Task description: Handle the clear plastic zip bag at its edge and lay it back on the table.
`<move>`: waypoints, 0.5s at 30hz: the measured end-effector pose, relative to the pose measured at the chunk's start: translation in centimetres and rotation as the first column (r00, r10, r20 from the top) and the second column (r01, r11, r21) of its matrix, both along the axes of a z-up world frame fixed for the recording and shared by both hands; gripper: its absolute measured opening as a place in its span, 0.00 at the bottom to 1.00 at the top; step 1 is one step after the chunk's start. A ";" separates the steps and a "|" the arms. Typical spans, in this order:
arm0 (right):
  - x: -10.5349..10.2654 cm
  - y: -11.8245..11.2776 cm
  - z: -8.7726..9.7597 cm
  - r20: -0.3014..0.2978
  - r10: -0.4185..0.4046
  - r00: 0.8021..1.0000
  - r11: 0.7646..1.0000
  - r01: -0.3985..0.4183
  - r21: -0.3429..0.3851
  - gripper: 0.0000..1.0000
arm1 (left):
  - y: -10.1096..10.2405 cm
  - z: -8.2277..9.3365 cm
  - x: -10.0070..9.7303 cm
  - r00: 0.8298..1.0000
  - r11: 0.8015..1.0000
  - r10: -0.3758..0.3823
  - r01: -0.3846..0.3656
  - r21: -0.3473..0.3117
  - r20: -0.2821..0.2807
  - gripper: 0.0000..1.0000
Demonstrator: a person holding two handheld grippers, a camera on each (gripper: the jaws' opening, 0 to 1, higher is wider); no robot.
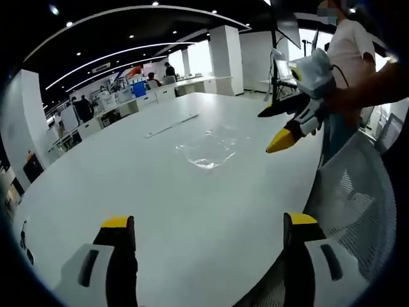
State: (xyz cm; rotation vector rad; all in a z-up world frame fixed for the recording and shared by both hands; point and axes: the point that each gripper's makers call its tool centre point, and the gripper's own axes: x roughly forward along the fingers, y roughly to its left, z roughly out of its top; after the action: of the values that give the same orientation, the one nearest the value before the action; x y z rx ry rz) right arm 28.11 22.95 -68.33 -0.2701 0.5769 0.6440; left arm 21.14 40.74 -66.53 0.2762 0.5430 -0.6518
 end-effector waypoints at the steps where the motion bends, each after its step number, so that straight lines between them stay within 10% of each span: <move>1: 0.2 0.2 -0.1 -0.005 0.000 1.000 1.000 0.000 0.005 0.82 | 0.0 -0.1 0.0 1.000 1.000 -0.001 0.001 -0.002 -0.003 0.95; 15: 2.5 2.0 -0.6 -0.019 0.014 1.000 0.999 -0.015 -0.039 0.74 | -0.4 0.5 -0.7 1.000 1.000 -0.005 0.004 -0.020 -0.013 0.91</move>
State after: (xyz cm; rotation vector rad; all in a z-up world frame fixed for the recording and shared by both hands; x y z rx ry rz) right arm 30.58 24.96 -68.93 -0.3051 0.6065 0.6502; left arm 20.41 40.33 -66.03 0.2551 0.5481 -0.6634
